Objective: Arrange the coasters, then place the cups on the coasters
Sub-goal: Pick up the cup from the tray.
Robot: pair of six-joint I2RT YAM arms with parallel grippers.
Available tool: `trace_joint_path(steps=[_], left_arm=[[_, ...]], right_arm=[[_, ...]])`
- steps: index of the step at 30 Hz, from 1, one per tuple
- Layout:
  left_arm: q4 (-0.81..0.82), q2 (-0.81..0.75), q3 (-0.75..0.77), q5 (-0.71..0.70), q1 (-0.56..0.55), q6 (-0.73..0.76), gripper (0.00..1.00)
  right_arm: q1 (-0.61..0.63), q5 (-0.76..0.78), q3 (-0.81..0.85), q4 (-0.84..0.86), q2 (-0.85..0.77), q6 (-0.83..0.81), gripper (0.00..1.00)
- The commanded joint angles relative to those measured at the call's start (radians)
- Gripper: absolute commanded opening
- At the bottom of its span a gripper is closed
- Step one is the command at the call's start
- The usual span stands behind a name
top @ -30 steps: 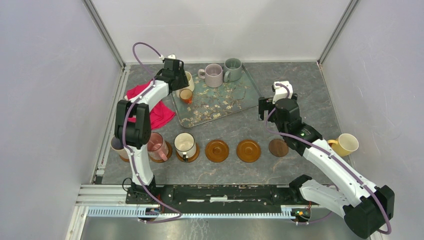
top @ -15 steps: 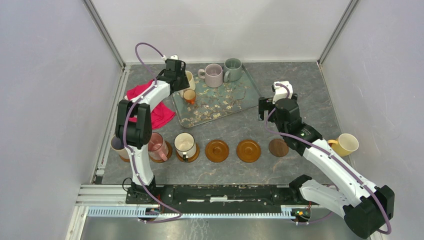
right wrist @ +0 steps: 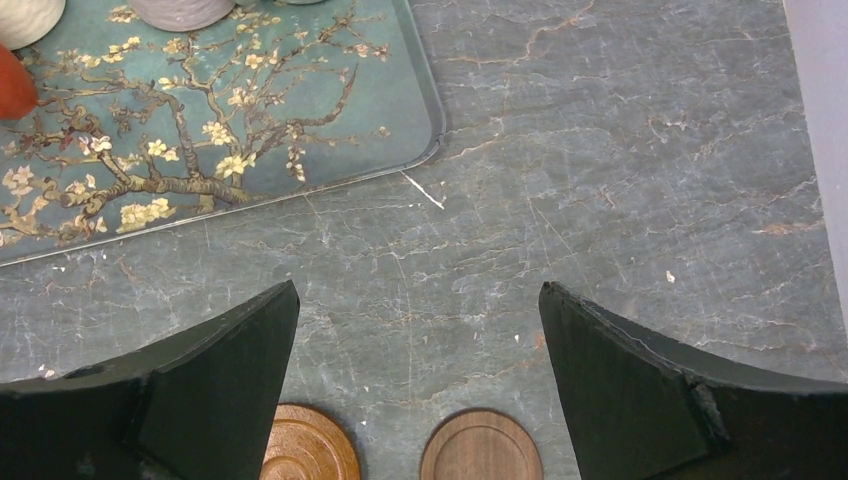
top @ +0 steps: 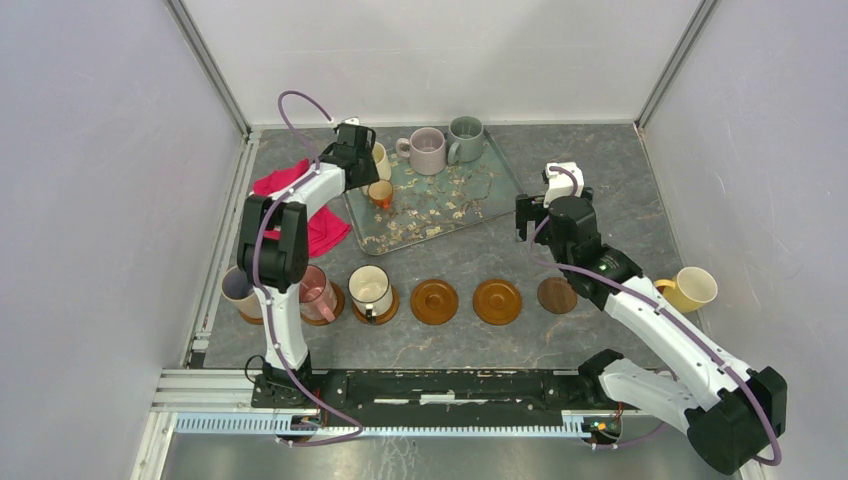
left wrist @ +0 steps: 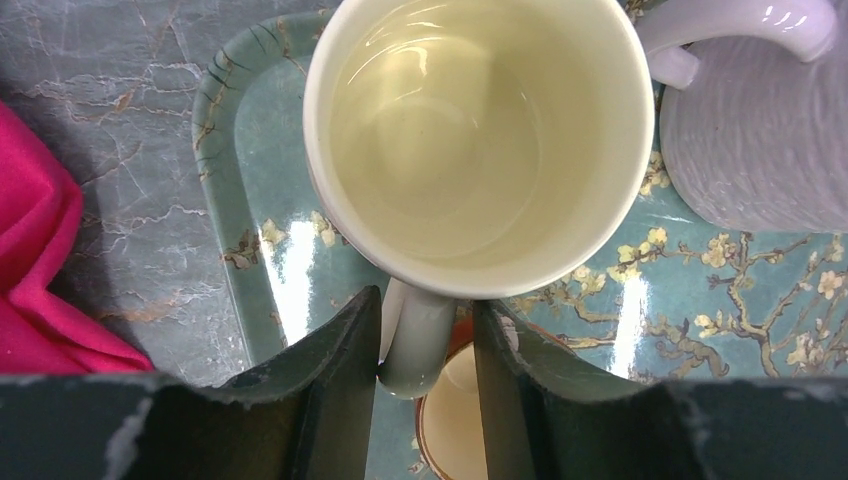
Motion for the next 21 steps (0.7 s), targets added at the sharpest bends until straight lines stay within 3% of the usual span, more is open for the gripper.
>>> trace_joint_path(steps=[1, 8, 17, 21], left_arm=[[0.014, 0.033, 0.013, -0.039, -0.006, 0.021, 0.45], [0.016, 0.035, 0.028, -0.046, -0.006, 0.034, 0.34], [0.017, 0.003, 0.022, -0.048, -0.011, 0.058, 0.03], [0.021, -0.032, 0.023, -0.072, -0.011, 0.067, 0.02]], right_arm=[[0.002, -0.013, 0.013, 0.014, 0.010, 0.018, 0.98], [0.001, -0.017, 0.007, 0.013, 0.010, 0.025, 0.98], [0.003, -0.015, 0.013, 0.010, 0.008, 0.026, 0.98], [0.001, -0.023, 0.013, 0.009, 0.005, 0.024, 0.98]])
